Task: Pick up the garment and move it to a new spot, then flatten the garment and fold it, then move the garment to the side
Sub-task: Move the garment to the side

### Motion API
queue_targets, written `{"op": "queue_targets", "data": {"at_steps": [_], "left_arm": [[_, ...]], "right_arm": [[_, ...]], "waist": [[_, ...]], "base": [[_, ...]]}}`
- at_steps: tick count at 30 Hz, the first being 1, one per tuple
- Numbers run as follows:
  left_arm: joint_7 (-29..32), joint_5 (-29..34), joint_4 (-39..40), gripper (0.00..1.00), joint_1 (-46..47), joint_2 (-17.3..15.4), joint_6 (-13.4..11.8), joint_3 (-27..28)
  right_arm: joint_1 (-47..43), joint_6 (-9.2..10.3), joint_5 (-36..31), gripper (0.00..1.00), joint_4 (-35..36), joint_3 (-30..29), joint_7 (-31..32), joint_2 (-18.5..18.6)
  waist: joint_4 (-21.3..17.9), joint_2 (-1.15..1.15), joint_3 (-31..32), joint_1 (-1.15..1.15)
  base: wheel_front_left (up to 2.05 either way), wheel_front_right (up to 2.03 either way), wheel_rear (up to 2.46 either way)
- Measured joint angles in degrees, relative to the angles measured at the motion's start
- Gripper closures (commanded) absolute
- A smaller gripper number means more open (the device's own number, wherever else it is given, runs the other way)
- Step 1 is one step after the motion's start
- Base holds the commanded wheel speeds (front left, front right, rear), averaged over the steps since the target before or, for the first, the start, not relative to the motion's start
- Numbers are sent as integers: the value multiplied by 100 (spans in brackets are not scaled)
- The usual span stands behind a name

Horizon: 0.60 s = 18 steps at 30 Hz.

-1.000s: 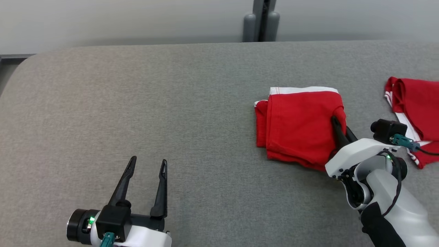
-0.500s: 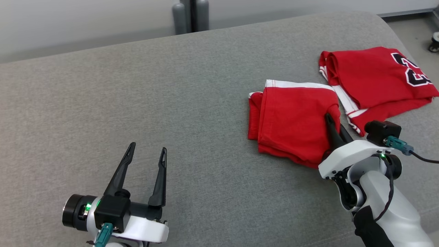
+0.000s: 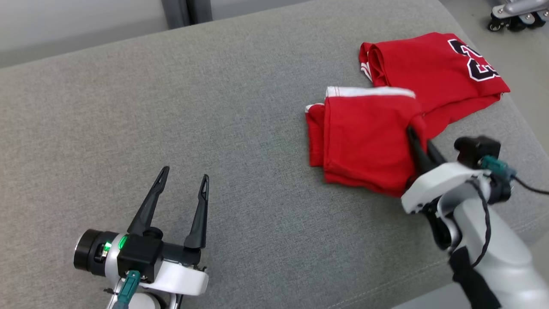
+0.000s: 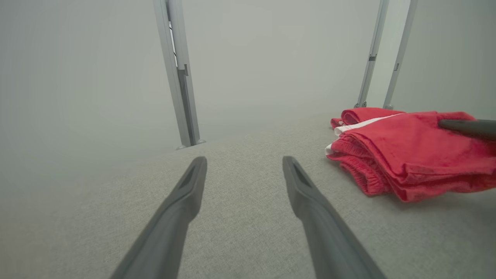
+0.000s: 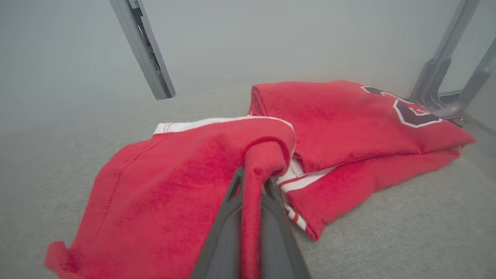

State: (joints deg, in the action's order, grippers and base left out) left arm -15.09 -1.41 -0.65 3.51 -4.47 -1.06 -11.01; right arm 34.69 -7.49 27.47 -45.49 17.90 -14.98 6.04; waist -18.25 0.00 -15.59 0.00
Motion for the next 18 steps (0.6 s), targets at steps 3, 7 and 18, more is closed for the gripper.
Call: {"op": "queue_targets", "data": {"at_steps": [3, 7, 18], "left_arm": [[0, 44, 19, 0, 106, -63, 45, -43], [0, 140, 41, 0, 294, -122, 88, -111], [0, 290, 412, 0, 690, -283, 156, -286]], "right_arm": [[381, 0, -450, 100, 24, 169, 0, 298], [772, 0, -866, 100, 38, 305, -1, 678], [1435, -1, -1559, 100, -13, 67, -1, 1940]], "waist": [[-2, 0, -182, 0], [83, 0, -406, 0], [626, 0, -1054, 0]], "base": [[0, 0, 0], [0, 0, 0], [0, 0, 0]]}}
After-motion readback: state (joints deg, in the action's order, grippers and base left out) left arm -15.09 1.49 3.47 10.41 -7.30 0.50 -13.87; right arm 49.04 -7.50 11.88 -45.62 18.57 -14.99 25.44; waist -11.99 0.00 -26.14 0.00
